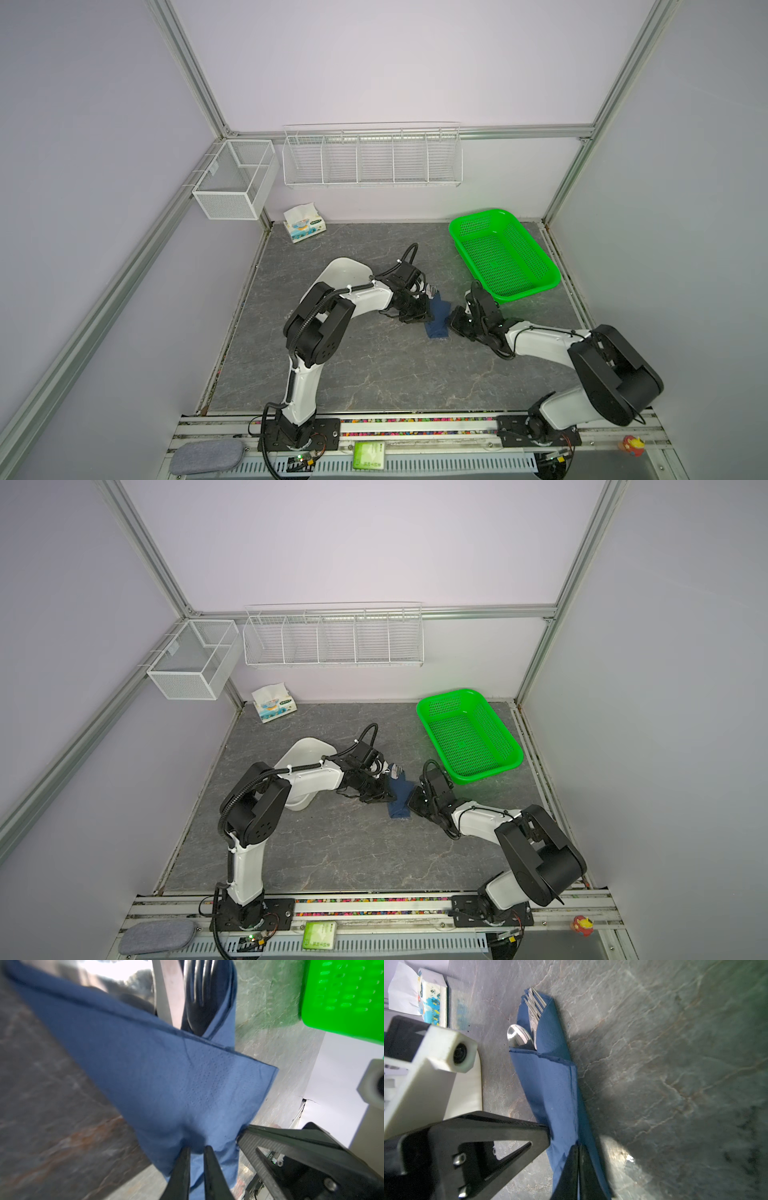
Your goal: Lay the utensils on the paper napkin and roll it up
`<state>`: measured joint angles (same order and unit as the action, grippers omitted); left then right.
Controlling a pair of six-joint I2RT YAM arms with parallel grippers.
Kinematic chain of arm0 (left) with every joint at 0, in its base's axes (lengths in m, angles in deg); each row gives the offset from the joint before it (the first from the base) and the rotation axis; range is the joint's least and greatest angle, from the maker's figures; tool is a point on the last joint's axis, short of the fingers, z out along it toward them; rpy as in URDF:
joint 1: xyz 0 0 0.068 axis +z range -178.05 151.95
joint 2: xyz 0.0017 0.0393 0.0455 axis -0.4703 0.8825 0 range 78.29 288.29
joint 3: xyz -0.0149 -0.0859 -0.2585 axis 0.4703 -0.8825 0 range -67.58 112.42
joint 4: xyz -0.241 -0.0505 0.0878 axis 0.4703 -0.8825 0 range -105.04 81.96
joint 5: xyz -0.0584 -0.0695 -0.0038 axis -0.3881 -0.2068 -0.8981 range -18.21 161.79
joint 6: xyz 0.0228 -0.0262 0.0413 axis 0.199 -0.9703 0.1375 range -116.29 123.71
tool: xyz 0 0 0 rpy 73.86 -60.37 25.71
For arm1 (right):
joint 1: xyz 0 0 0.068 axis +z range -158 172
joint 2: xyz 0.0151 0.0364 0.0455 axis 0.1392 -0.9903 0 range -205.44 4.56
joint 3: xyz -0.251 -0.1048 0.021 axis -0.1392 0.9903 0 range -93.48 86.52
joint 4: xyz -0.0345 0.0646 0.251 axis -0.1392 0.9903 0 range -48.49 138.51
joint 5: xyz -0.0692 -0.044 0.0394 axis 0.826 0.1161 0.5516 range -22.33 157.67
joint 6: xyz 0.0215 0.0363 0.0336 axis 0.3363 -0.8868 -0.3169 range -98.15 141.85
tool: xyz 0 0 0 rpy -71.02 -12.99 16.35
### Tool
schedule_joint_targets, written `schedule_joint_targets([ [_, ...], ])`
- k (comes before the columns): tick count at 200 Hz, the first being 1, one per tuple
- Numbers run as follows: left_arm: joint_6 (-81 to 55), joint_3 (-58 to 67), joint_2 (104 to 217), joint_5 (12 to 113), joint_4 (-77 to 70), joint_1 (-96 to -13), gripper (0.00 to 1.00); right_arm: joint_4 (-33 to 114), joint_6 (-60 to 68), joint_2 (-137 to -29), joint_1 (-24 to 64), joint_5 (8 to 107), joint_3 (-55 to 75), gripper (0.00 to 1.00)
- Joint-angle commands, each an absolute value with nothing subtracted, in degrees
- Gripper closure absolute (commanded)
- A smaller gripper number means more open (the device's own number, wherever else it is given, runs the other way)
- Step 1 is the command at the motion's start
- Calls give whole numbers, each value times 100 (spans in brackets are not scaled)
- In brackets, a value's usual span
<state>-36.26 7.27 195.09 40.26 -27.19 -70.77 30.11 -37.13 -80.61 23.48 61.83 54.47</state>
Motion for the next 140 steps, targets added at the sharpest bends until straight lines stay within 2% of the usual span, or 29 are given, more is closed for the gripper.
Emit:
schedule_joint_targets([
  [1,-3516,903,19659,3953,-2758,-7103,85,2761,-3739,-7953,2306,6049,5557,87],
  [21,-3526,875,19658,3959,-2758,-7112,85,2564,-3773,-7966,2311,5911,5611,78],
  [41,-3575,828,19639,3971,-2679,-7112,86,2535,-3740,-8024,2318,5776,5577,73],
  [88,-3618,833,19634,3962,-2634,-7130,86,2444,-3718,-8274,2352,5608,5476,69],
  [116,-3622,844,19638,3953,-2632,-7147,86,2499,-3674,-8433,2361,5589,5349,69],
  [140,-3625,844,19625,3958,-2644,-7156,86,2499,-3645,-8492,2381,5623,5308,79],
])
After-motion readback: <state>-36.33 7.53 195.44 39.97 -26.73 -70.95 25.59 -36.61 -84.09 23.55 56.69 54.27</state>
